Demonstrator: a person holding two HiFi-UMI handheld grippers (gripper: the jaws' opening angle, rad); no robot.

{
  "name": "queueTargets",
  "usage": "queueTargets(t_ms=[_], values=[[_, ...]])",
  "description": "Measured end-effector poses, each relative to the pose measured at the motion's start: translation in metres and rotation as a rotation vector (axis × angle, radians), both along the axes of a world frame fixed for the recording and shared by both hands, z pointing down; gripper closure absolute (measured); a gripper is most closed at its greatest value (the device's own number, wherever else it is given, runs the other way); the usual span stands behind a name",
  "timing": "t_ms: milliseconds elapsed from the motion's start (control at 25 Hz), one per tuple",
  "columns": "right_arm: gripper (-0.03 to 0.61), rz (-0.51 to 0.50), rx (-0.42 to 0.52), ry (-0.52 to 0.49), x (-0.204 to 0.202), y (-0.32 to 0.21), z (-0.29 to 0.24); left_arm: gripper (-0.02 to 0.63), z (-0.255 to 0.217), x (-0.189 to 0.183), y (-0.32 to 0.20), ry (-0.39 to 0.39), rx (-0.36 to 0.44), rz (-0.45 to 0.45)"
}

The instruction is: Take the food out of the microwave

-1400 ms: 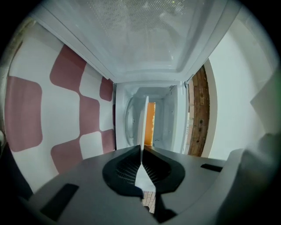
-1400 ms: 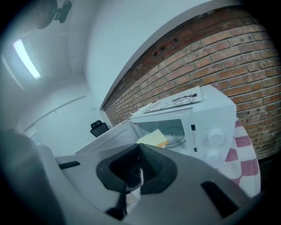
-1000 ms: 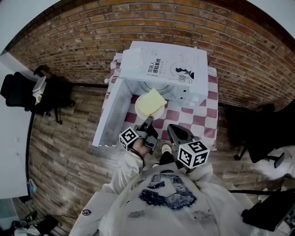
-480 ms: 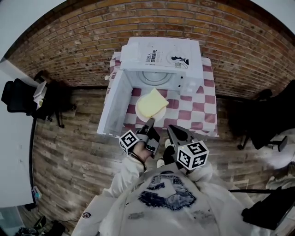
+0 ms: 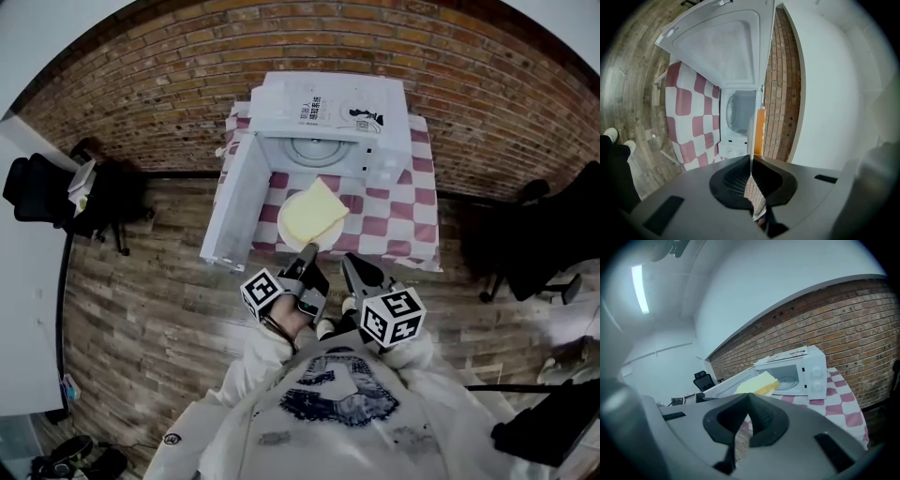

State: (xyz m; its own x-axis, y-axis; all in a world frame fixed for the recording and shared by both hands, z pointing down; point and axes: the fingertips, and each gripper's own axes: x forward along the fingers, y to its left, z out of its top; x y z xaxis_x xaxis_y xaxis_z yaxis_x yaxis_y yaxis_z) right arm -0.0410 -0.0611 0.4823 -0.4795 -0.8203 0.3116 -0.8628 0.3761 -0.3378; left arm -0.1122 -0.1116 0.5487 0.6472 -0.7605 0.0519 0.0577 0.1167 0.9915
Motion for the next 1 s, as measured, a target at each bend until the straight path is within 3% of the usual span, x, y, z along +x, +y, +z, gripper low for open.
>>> queueTargets(t_ms=[360, 1000], values=[[0.565, -0.008, 0.016, 0.002, 0.013, -0.002, -0.003, 0.595, -0.022, 0.01, 0.007, 0.044, 0.01, -0.025], [0.565, -0.035, 0.017, -0.021, 0.044, -0.019, -0.001, 0.595, -0.027, 0.033, 0.0, 0.019, 0.011, -0.05]])
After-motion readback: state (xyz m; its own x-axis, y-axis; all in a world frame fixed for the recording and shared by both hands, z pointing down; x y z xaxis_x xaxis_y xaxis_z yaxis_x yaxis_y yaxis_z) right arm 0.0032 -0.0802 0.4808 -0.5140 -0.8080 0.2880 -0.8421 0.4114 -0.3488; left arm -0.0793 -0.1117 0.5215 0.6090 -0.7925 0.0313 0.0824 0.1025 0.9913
